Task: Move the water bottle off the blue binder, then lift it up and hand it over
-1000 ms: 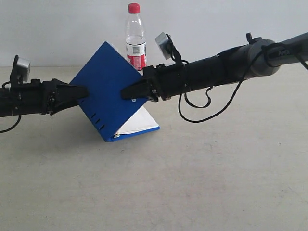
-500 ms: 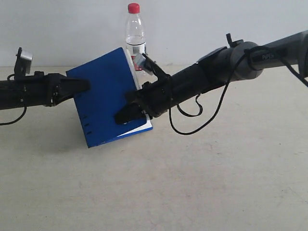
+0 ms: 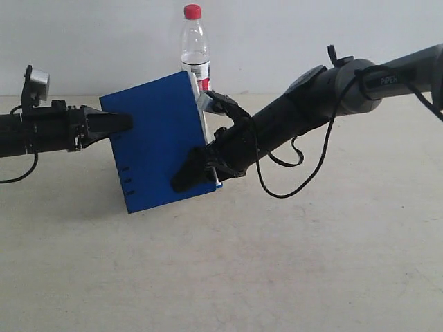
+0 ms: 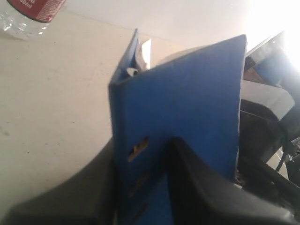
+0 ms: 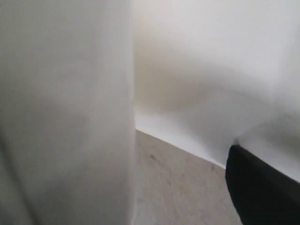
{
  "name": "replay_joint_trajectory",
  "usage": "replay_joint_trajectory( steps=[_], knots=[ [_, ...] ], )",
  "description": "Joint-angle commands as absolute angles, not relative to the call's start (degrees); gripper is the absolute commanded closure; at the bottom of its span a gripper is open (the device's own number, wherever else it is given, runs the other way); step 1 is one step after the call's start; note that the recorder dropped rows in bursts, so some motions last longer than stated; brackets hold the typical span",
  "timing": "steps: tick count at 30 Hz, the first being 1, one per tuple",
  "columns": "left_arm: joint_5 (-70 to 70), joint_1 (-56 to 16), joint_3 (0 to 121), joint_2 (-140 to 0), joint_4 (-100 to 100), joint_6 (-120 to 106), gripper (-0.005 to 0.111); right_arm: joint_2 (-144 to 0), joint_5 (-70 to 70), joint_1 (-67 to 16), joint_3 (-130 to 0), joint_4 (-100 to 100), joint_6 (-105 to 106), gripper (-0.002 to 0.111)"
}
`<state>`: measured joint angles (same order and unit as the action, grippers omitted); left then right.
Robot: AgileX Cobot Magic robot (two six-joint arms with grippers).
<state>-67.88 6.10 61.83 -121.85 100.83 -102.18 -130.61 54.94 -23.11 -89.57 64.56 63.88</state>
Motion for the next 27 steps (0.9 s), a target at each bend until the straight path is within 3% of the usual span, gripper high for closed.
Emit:
replay_joint_trajectory(
  steps=[1, 7, 9, 10, 14, 27],
  knots=[
    [-70.0, 6.8, 62.1, -121.3, 99.9, -103.7, 0.102, -127.4, 55.2, -20.8, -90.0, 59.0, 63.4, 0.03],
    [-66.8, 7.7, 62.1, -121.3, 94.2, -103.9, 0.102, -123.8, 51.8, -16.6, -90.0, 49.0, 58.6, 0.031],
    [-65.5, 7.7, 62.1, -121.3, 93.0, -103.9, 0.102, -123.4, 50.4, -15.5, -90.0, 45.0, 53.2, 0.039],
    [-65.6, 7.7, 62.1, -121.3, 92.8, -104.1, 0.102, -123.4, 49.6, -15.2, -90.0, 44.3, 50.1, 0.047],
    [-67.0, 7.5, 62.1, -121.2, 91.8, -105.0, 0.102, -123.8, 46.4, -15.2, -89.8, 44.2, 42.8, 0.107],
    [-70.0, 7.3, 62.0, -118.4, 92.0, -103.9, 0.102, -125.5, 15.3, -27.0, -89.8, 44.7, 41.8, 0.109]
  ],
)
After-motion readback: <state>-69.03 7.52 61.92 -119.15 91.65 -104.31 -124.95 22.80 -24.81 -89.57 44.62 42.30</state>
